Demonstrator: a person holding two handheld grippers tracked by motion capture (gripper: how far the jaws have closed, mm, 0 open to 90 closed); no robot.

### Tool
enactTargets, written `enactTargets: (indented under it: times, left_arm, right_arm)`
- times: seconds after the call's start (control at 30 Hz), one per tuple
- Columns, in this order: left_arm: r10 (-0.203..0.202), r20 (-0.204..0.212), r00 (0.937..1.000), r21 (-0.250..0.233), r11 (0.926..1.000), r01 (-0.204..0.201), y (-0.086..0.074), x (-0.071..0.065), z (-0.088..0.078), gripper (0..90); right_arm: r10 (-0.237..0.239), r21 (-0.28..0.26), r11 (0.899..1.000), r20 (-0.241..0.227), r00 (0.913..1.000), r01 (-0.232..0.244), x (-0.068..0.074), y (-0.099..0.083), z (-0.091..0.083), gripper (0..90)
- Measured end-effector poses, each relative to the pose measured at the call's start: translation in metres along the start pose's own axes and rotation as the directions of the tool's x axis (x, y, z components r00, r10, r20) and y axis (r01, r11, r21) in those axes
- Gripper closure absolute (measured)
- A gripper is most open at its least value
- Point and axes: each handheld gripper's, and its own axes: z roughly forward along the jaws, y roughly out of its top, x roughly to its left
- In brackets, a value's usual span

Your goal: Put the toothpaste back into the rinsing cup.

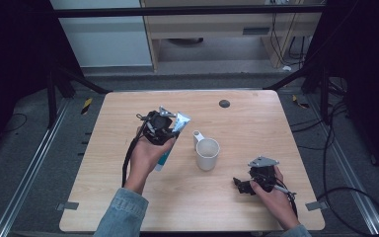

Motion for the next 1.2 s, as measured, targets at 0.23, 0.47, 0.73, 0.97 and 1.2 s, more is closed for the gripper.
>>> enactTargets:
  times: [0.23,0.47,0.73,0.97,1.2]
  left_arm:
    - [0.016,0.000,0.9999,-0.023,0.9996,-0.016,0.005,-0.007,0.000,77.8]
    - [0.035,-0.001,0.9994,-0.059,0.9976,-0.035,0.013,-0.015,-0.011,77.8]
    - [0.049,-0.005,0.9988,-0.081,0.9955,-0.049,0.025,-0.022,-0.017,77.8]
    - [0.056,-0.009,0.9984,-0.098,0.9936,-0.056,0.037,-0.024,-0.018,77.8]
    - [0.060,-0.012,0.9981,-0.119,0.9911,-0.061,0.049,-0.032,-0.015,77.8]
  right_arm:
    - [-0.010,-0.002,1.000,-0.002,1.0000,0.010,-0.001,0.000,0.000,0.6]
    - [-0.010,-0.002,1.000,-0.001,1.0000,0.010,-0.001,0.000,0.000,0.6]
    - [0.000,0.002,1.000,-0.008,1.0000,0.000,0.000,0.000,0.000,0.6]
    - [-0.008,0.002,1.000,-0.018,0.9998,0.008,0.000,0.000,-0.001,0.6]
    - [-0.011,0.001,1.000,-0.017,0.9998,0.011,0.000,0.000,-0.001,0.6]
